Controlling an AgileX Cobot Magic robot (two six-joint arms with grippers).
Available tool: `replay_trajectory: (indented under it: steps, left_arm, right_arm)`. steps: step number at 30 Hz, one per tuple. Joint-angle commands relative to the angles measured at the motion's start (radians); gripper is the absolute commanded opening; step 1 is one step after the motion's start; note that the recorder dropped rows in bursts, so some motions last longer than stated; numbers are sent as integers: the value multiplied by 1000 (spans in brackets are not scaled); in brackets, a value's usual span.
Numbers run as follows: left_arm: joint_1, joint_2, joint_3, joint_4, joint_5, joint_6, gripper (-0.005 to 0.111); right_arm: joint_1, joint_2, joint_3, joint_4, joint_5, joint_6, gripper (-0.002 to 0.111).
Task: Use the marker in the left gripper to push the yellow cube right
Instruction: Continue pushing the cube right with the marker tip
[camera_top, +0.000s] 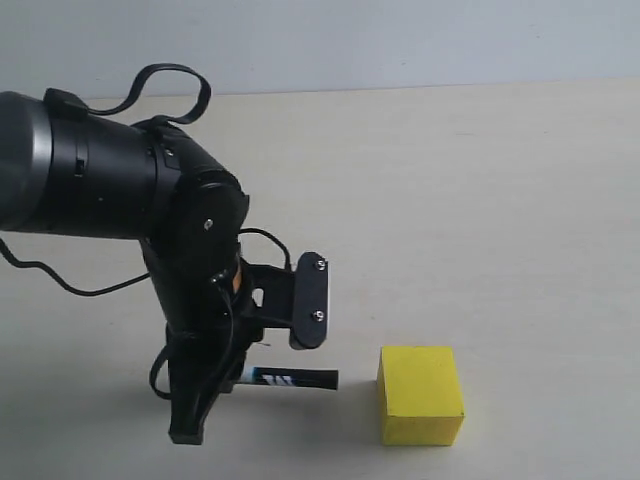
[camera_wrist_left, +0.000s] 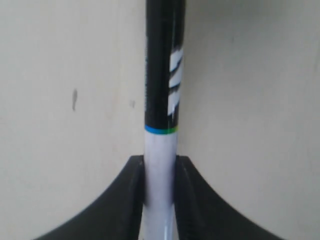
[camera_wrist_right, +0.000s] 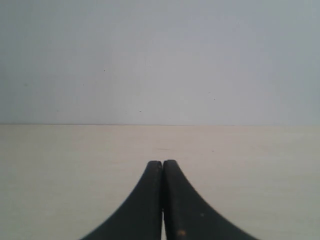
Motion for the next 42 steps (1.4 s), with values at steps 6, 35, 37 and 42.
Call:
replay_trajectory:
  steps: [6, 35, 37, 42]
  left_arm:
    - [-7, -1, 14, -7, 16, -25, 0]
    - [-52, 83, -140, -47, 126, -22, 0]
    - [-52, 83, -140, -46, 122, -22, 0]
    - [-52, 83, -140, -46, 104, -23, 0]
  right_arm:
    - [1, -5, 4, -1, -5, -1, 0]
    - [1, -5, 4, -1, -5, -1, 0]
    - [1, -5, 4, -1, -5, -1, 0]
    - [1, -5, 4, -1, -5, -1, 0]
